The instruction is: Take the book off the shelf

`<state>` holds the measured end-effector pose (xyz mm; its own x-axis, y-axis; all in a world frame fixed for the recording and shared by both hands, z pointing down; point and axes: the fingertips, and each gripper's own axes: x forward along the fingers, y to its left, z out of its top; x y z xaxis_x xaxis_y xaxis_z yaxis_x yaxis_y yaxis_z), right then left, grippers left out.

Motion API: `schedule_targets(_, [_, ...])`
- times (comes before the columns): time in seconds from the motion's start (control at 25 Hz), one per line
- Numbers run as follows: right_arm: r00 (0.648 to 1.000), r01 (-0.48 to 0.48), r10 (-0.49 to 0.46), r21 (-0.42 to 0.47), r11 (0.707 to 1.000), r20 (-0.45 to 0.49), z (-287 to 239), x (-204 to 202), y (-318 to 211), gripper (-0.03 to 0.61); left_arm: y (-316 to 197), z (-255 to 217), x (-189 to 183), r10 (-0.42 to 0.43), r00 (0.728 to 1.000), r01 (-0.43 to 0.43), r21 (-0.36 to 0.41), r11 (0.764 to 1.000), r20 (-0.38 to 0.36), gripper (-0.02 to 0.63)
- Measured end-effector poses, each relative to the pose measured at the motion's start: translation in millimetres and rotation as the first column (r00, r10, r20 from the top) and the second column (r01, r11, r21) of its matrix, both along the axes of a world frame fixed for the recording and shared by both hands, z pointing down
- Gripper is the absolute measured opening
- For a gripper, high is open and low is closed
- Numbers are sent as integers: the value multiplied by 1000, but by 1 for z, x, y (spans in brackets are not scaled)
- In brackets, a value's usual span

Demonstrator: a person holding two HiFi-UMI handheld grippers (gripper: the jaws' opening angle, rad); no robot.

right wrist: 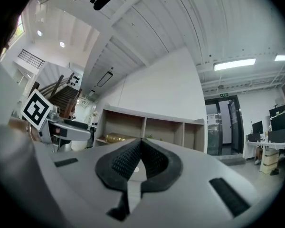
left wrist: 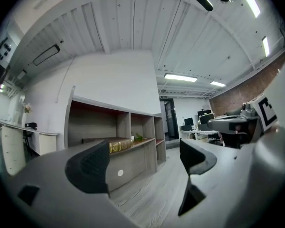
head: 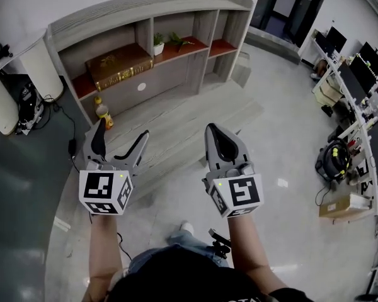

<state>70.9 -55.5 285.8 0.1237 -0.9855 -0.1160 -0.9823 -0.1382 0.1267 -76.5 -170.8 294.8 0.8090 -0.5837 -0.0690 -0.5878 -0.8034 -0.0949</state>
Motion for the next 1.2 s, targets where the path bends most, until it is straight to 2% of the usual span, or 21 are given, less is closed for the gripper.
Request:
schedule_targets(0.24, [996,85,-85,-5,996,4,-1,58,-31,9,-28,-1,42,-117,993,116,-35,993,-31,471])
schedule_targets(0.44, [991,130,-130,-15,991,20,7,90,-45,9,-36,3,69,-169,985,167,-56,984,-38,471])
schedule_targets(0.72, [985,168,-165,-48,985,58,31,113,-61,9,-52,18,85,-232,972,230,-81,970,-22,471])
schedule_targets(1.08, [978,196,-192,-44,980,80,34,142,-95,9,-91,22,103,-297,955,298,-89,951,18,471])
schedule_targets(1.2, [977,205,-201,-51,977,77,34,154,-117,9,-112,28,110,-314,949,311,-128,942,-2,471])
